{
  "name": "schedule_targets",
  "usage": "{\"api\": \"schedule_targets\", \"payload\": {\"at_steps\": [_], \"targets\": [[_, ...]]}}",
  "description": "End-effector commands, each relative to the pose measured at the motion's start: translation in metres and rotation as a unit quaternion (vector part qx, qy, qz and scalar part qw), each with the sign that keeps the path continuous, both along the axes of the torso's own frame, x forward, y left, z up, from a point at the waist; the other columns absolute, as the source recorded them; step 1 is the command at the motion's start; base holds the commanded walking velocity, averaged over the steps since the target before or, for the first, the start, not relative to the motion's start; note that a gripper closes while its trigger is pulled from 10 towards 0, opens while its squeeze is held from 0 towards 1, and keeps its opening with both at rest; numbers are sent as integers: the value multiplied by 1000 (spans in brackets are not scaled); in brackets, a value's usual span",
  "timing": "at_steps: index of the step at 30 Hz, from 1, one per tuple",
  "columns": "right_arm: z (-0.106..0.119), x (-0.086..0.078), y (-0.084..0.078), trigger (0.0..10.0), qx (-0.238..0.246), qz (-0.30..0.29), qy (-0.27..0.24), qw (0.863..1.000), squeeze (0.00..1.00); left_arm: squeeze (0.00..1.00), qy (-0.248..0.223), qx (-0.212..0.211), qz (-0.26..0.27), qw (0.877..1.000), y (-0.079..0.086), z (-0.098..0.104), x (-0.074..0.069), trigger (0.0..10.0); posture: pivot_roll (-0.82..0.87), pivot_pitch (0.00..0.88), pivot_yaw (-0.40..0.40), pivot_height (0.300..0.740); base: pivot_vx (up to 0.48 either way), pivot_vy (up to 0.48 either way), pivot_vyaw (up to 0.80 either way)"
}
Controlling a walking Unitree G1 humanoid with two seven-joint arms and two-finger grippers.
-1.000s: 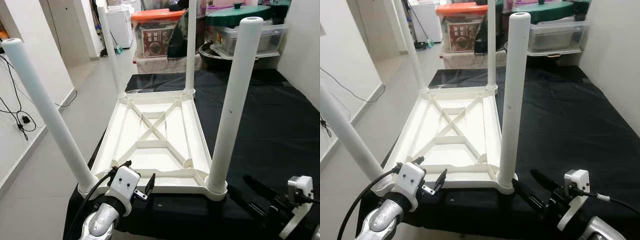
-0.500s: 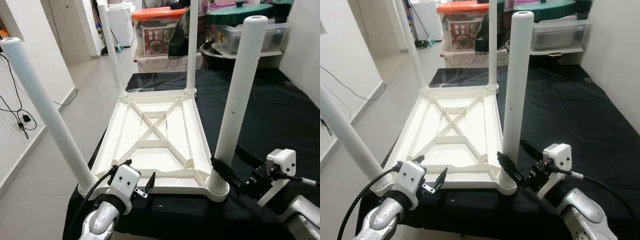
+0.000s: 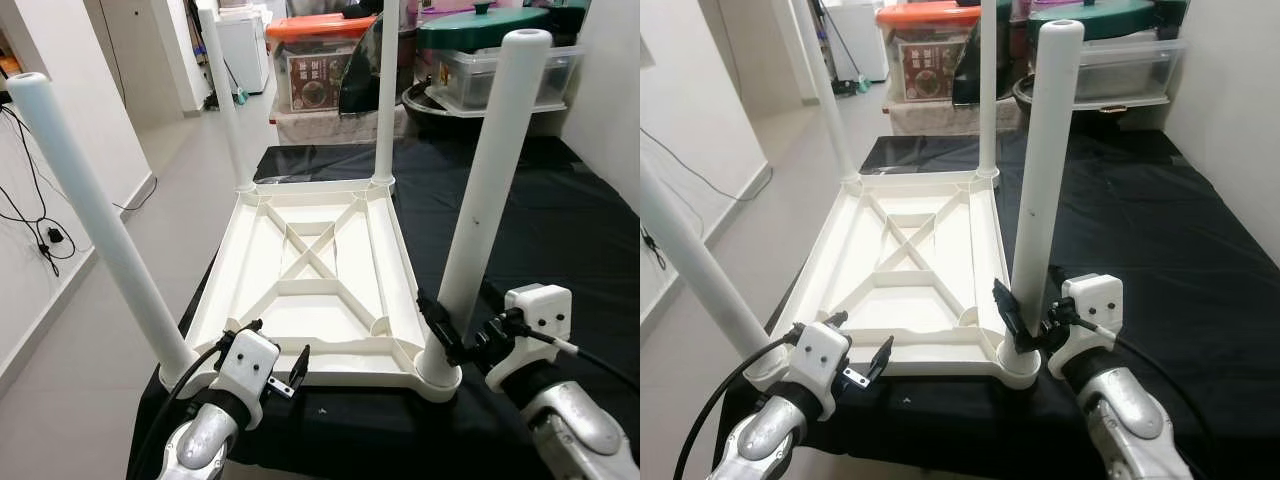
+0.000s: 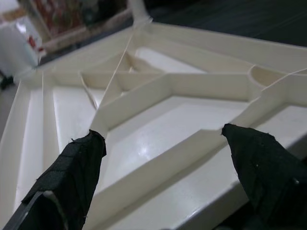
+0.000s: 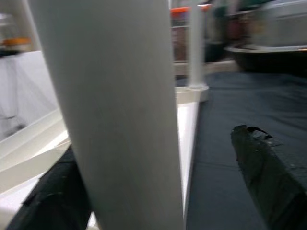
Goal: Building children table
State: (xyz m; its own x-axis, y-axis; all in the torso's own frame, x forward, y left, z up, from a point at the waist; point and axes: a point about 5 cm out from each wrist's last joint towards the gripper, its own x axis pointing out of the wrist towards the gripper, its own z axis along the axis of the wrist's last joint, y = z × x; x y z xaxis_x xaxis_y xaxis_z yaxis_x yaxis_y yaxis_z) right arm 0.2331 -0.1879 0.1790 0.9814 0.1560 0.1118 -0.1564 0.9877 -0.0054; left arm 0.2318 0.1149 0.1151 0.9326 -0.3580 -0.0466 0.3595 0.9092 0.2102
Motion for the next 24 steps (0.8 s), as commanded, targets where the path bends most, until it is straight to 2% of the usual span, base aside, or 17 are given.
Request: {"api": "schedule_targets", "payload": {"at_steps": [1,3,5,7,8,9,10,11,12,17,19,22,23,24], "targets": [[1,0,-3,0,-9,-40,-1,999,0,0,-27,14,-13,999,-1,8,-5,10000,8,31,24,740,0,0,0],[0,0,0,0,-8,-53,1,999,0,0,-36,27,-22,999,-2,10,-10,10000,8,31,24,740,0,0,0],[-3,3,5,0,-4,-67,7,998,0,0,-44,50,-60,996,-4,12,-24,10000,20,28,15,740,0,0,0],[-3,3,5,0,-4,-67,7,998,0,0,-44,50,-60,996,-4,12,-24,10000,20,28,15,740,0,0,0],[-3,5,8,0,-1,-71,10,997,0,0,-48,60,-82,994,-6,12,-30,10000,24,28,14,740,0,0,0],[-3,5,8,0,-1,-71,10,997,0,0,-48,60,-82,994,-6,12,-30,10000,24,28,14,740,0,0,0],[-3,9,12,0,4,-79,12,997,0,0,-57,74,-115,989,-9,14,-37,10000,35,24,9,740,0,0,0],[-3,9,12,0,4,-79,12,997,0,0,-57,74,-115,989,-9,14,-37,10000,35,24,9,740,0,0,0],[-4,13,16,0,11,-89,16,996,0,0,-69,97,-148,982,-14,15,-42,10000,38,22,6,740,0,0,0],[-5,16,20,0,26,-101,27,994,0,0,-77,110,-170,976,-17,15,-46,10000,37,22,11,740,0,0,0],[-9,24,24,0,81,-125,49,988,0,0,-89,121,-204,967,-24,17,-51,10000,40,24,7,740,0,0,0],[-9,24,24,0,81,-125,49,988,0,0,-89,121,-204,967,-24,17,-51,10000,40,24,7,740,0,0,0],[-11,27,25,0,116,-140,63,981,0,0,-89,120,-212,966,-24,18,-53,10000,43,28,11,740,0,0,0],[-11,27,25,0,116,-140,63,981,0,0,-89,120,-212,966,-24,18,-53,10000,43,28,11,740,0,0,0]]}}
